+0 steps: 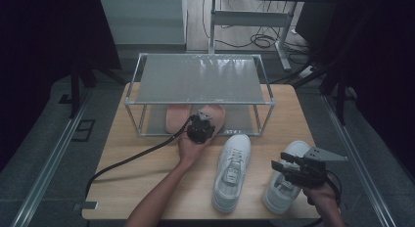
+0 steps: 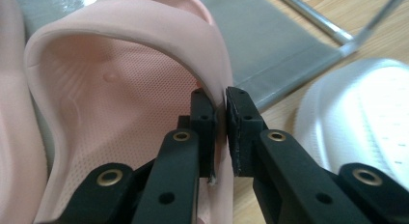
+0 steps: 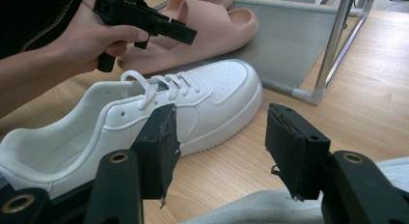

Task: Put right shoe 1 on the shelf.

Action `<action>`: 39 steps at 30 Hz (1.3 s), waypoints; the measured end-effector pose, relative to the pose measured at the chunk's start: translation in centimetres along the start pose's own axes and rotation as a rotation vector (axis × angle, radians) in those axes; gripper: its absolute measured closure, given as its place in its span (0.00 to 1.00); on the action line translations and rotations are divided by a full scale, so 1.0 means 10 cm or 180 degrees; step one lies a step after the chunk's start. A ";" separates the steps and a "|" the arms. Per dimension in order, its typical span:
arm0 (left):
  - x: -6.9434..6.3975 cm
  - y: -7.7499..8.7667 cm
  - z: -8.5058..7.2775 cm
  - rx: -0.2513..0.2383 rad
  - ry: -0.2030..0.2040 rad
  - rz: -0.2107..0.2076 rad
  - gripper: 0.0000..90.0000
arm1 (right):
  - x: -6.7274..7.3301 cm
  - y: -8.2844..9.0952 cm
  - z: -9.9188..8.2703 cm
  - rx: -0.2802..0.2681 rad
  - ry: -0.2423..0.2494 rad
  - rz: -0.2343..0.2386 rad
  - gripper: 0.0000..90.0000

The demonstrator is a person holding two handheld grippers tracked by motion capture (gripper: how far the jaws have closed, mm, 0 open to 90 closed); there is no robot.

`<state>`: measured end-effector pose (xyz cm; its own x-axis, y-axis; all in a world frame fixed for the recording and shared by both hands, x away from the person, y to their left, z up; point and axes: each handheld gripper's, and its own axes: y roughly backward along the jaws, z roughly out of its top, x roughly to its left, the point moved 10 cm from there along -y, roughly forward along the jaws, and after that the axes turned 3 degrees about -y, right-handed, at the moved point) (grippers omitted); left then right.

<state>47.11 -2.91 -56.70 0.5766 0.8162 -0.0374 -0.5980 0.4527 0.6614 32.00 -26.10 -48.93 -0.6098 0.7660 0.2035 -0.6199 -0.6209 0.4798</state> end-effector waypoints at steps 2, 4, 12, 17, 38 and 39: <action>0.00 0.01 0.00 -0.0005 -0.0017 0.0020 0.91 | 0.00 0.00 0.00 0.0009 0.0001 -0.0003 0.51; -0.02 0.04 0.01 -0.0038 -0.0026 0.0005 0.84 | -0.01 0.00 -0.01 0.0009 0.0000 -0.0005 0.51; -0.05 0.35 -0.05 -0.0109 -0.0065 -0.0096 0.75 | 0.01 0.02 0.00 -0.0003 0.0002 -0.0007 0.51; 0.03 0.66 -0.19 -0.0171 -0.0085 -0.0170 0.87 | 0.01 0.03 0.01 -0.0012 0.0006 -0.0008 0.51; 0.43 1.08 -0.87 0.0076 -0.0286 -0.0144 1.00 | 0.05 -0.01 0.00 0.0006 0.0025 -0.0006 0.51; 0.43 1.08 -0.87 0.0076 -0.0286 -0.0144 1.00 | 0.05 -0.01 0.00 0.0006 0.0025 -0.0006 0.51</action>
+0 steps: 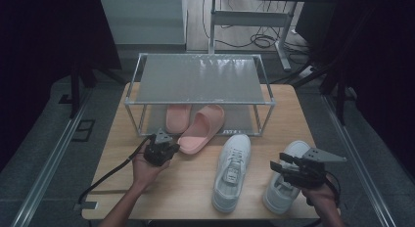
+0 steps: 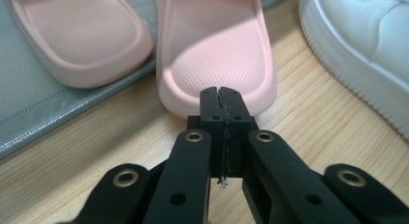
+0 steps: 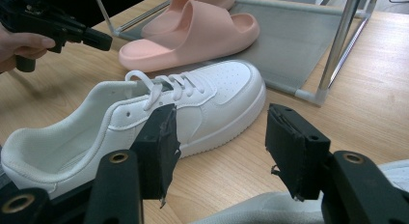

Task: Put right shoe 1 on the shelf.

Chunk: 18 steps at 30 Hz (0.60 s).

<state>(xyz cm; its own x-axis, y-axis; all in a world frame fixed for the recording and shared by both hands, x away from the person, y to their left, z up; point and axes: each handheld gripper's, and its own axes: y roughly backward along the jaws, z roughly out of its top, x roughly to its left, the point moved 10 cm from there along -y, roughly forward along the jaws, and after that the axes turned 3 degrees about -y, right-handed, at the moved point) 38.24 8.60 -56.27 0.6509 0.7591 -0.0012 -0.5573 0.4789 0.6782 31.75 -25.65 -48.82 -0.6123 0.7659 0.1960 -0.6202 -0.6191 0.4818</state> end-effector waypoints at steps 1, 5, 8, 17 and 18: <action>-0.02 -0.03 -0.02 0.0031 -0.0027 -0.0030 1.00 | 0.00 0.00 0.00 -0.0003 -0.0001 -0.0001 0.51; -0.08 -0.13 -0.05 0.0117 -0.0102 -0.0075 1.00 | -0.01 0.01 0.00 -0.0002 -0.0006 -0.0006 0.51; -0.11 -0.17 -0.05 0.0134 -0.0125 -0.0101 1.00 | -0.01 0.02 0.00 -0.0005 -0.0005 -0.0006 0.51; -0.35 -0.39 0.15 0.0163 -0.0282 -0.0227 1.00 | -0.02 0.03 0.01 -0.0021 -0.0002 -0.0016 0.51; -0.37 -0.43 0.19 0.0154 -0.0302 -0.0223 1.00 | -0.02 0.04 0.01 -0.0021 -0.0002 -0.0017 0.51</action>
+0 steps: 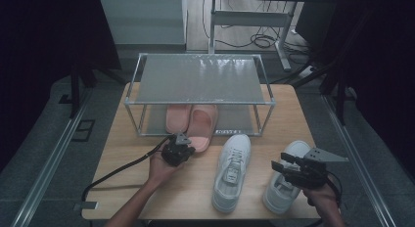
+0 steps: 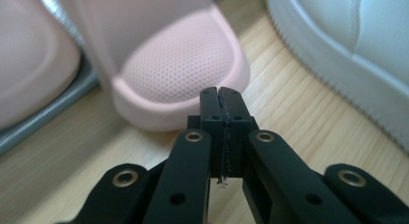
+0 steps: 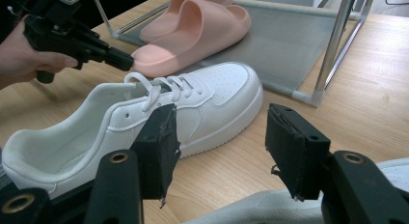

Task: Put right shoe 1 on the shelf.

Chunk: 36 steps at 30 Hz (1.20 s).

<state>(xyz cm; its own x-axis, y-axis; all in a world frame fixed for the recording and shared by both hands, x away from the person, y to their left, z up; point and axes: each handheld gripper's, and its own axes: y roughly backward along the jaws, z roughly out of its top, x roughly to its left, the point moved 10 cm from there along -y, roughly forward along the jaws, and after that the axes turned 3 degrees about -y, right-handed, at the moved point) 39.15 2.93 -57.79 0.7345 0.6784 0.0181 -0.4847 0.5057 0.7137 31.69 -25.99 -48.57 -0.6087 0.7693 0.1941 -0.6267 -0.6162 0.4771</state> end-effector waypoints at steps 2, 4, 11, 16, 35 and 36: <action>0.00 -0.02 0.02 0.0006 -0.0008 0.0029 1.00 | 0.00 0.00 0.00 -0.0005 -0.0005 0.0000 0.51; 0.01 -0.07 0.07 0.0008 0.0011 0.0047 1.00 | -0.01 0.01 0.00 -0.0013 -0.0008 -0.0003 0.51; 0.10 -0.16 0.15 0.0012 0.0089 0.0115 1.00 | -0.04 0.04 0.00 -0.0029 -0.0024 -0.0018 0.51; 0.18 -0.22 0.18 0.0000 0.0187 0.0145 1.00 | -0.03 0.04 0.01 -0.0031 -0.0019 -0.0017 0.51; 0.46 -0.41 0.30 0.0009 0.0397 0.0254 1.00 | -0.05 0.04 0.00 -0.0033 -0.0027 -0.0024 0.51; 0.46 -0.41 0.30 0.0009 0.0397 0.0254 1.00 | -0.05 0.04 0.00 -0.0033 -0.0027 -0.0024 0.51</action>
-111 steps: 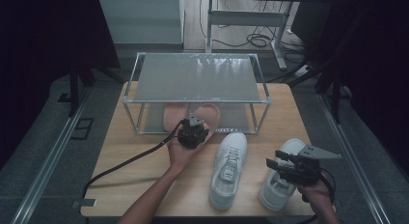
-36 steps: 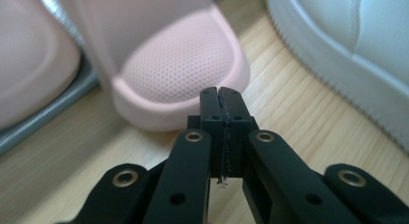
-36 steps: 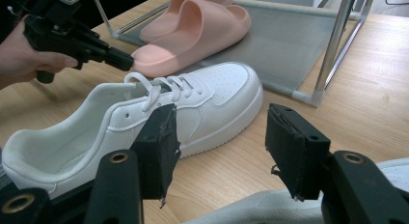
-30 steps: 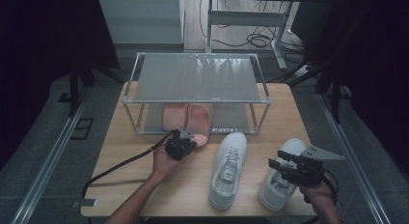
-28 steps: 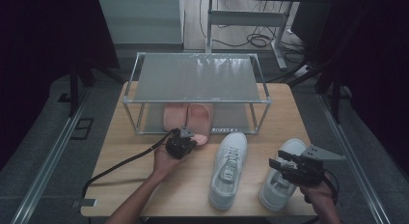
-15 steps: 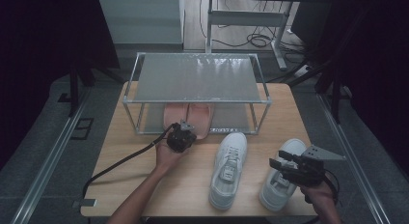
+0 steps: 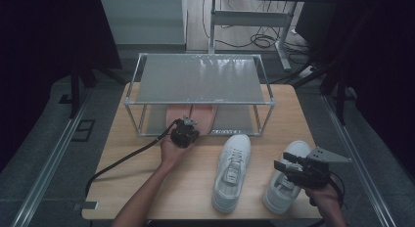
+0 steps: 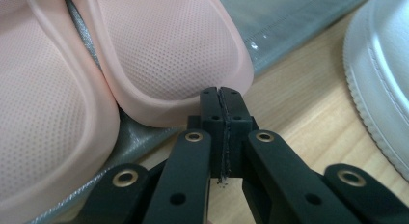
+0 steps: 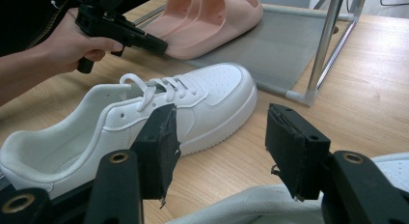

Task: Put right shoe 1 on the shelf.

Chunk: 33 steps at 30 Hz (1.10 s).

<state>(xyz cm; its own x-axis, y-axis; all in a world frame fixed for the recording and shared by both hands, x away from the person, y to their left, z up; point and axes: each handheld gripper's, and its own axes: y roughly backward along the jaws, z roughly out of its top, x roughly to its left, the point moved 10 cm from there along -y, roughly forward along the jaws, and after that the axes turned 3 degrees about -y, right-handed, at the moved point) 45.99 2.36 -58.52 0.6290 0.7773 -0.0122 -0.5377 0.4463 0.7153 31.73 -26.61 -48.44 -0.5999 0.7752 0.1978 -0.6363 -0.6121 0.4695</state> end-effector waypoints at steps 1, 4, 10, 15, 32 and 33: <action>0.01 -0.01 0.00 0.0001 0.0015 -0.0002 1.00 | 0.00 0.00 0.00 -0.0002 0.0000 0.0000 0.51; 0.02 -0.04 0.02 -0.0015 0.0067 -0.0010 1.00 | -0.01 0.01 0.00 0.0007 -0.0011 -0.0003 0.51; 0.03 -0.07 0.03 -0.0024 0.0131 -0.0011 0.99 | 0.00 0.01 0.00 -0.0003 -0.0005 -0.0004 0.51; 0.02 -0.07 0.03 -0.0056 0.0149 -0.0002 0.99 | -0.01 0.01 0.00 0.0001 -0.0007 -0.0006 0.51; -0.13 0.72 -0.36 -0.0287 0.0063 -0.0052 1.00 | 0.02 0.02 0.01 -0.0006 0.0016 0.0000 0.51; -0.12 0.78 -0.41 -0.0295 0.0080 -0.0052 0.99 | 0.03 0.01 0.01 -0.0008 0.0019 -0.0001 0.51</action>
<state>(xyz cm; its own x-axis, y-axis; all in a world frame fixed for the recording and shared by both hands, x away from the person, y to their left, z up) 38.72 6.69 -55.80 0.6245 0.7800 -0.0416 -0.5779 0.4971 0.6472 31.56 -26.46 -48.22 -0.6026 0.7745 0.1924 -0.6377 -0.6123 0.4674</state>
